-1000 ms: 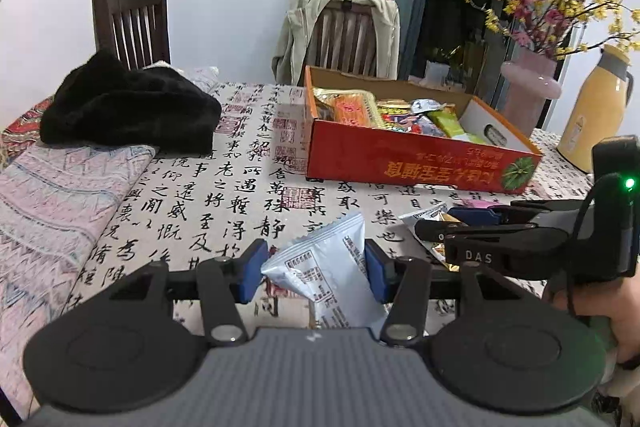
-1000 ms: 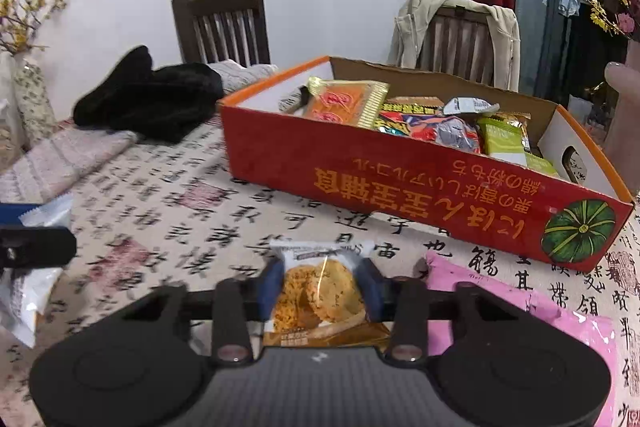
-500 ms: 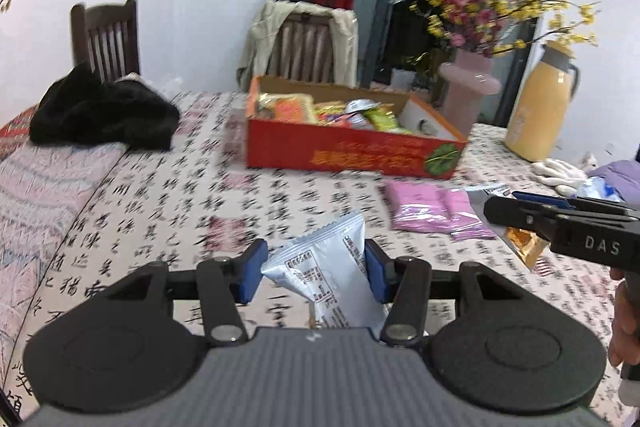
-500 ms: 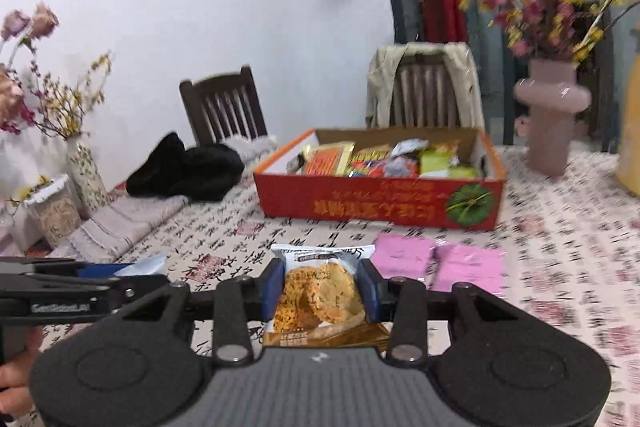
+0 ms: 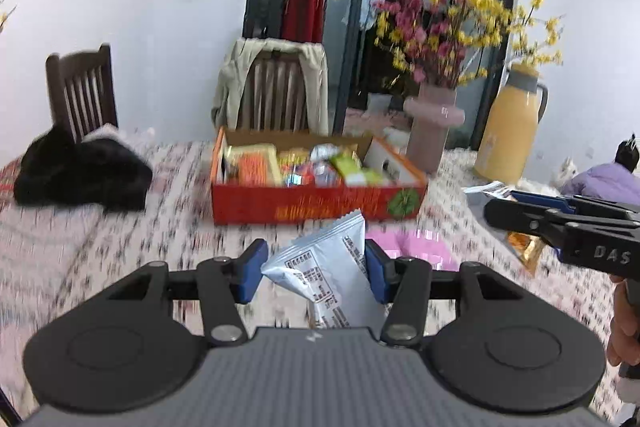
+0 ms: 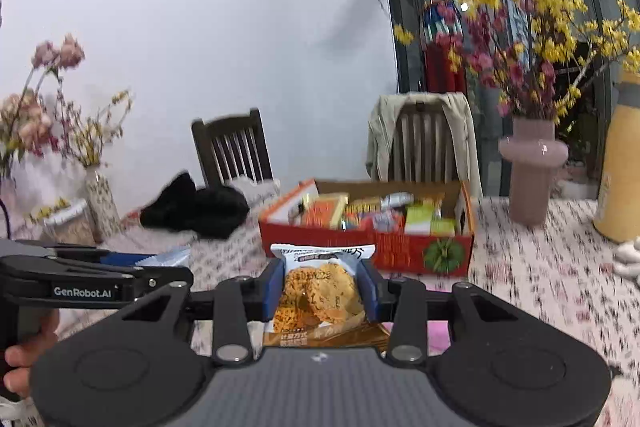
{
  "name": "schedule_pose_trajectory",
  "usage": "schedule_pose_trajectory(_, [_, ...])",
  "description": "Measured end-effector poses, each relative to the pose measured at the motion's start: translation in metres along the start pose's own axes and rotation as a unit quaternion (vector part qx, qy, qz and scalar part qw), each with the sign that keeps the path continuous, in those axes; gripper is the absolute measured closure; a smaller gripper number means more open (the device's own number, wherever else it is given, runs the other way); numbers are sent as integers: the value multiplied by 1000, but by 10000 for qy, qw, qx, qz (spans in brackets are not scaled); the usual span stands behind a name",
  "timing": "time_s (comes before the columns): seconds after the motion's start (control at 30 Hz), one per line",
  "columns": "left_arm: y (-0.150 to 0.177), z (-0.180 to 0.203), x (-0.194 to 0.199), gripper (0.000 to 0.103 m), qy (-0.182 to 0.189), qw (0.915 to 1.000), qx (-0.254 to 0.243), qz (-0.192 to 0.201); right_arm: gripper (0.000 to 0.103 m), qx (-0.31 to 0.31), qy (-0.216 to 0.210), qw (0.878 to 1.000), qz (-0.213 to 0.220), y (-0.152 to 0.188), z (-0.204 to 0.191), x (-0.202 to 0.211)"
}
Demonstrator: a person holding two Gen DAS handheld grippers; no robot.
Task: Organize snacks
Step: 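Carry both held packets over the red box with both tools, then open both tools to drop the packets into the box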
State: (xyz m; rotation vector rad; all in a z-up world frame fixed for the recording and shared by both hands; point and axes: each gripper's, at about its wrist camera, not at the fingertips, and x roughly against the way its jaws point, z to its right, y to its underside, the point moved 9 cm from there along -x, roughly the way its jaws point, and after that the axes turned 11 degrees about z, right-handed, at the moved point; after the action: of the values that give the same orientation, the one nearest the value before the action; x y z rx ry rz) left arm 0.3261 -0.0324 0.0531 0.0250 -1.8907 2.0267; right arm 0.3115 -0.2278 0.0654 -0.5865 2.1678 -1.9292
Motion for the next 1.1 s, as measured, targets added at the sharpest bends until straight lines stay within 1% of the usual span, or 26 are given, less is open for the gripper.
schedule_pose_trajectory(0.1, [-32,-2,-15,51,66,9995,-130,283,64,103,-98,9996,256,-32,5,-8])
schedule_pose_trajectory(0.17, [-51,-6,-33,50,114,9988,-160,451,64,117,-164,9991,368,-52,10,-19])
schedule_pose_trajectory(0.23, [-62,-13,-54,50,-39,9986,-218,486,64,130,-128,9987,474,-70,17,-37])
schedule_pose_trajectory(0.33, [-77,-25,-93,50,-171,9985,-178,497,64,169,-37,9986,505,-82,28,-71])
schedule_pose_trajectory(0.43, [-88,-34,-129,50,-200,9985,-104,493,64,181,-29,9990,416,-81,36,-111])
schedule_pose_trajectory(0.53, [-90,-40,-168,50,-219,9987,-108,446,64,230,88,9994,263,-69,48,-159])
schedule_pose_trajectory(0.6, [-85,-46,-194,50,-232,9991,-66,360,64,90,203,9997,31,-53,60,-193])
schedule_pose_trajectory(0.7, [-69,-60,-231,50,-332,9993,73,158,64,-118,285,9990,-331,-22,75,-236])
schedule_pose_trajectory(0.77, [-52,-69,-253,50,-349,9992,202,-74,64,-173,349,9979,-519,-2,82,-257])
schedule_pose_trajectory(0.83, [-33,-72,-270,50,-370,9988,121,-288,64,-132,387,9968,-687,17,85,-275])
schedule_pose_trajectory(0.93, [-13,-78,-287,50,-462,9974,-124,-546,64,-86,440,9949,-902,41,89,-297])
schedule_pose_trajectory(1.0, [-7,-83,-287,49,-549,9969,-136,-555,64,-146,479,9942,-956,53,92,-306])
schedule_pose_trajectory(1.07, [-1,-82,-289,48,-558,9962,-227,-628,64,3,474,9921,-1159,63,93,-312])
schedule_pose_trajectory(1.1, [0,-80,-290,47,-563,9961,-273,-628,64,50,524,9915,-1189,68,96,-312])
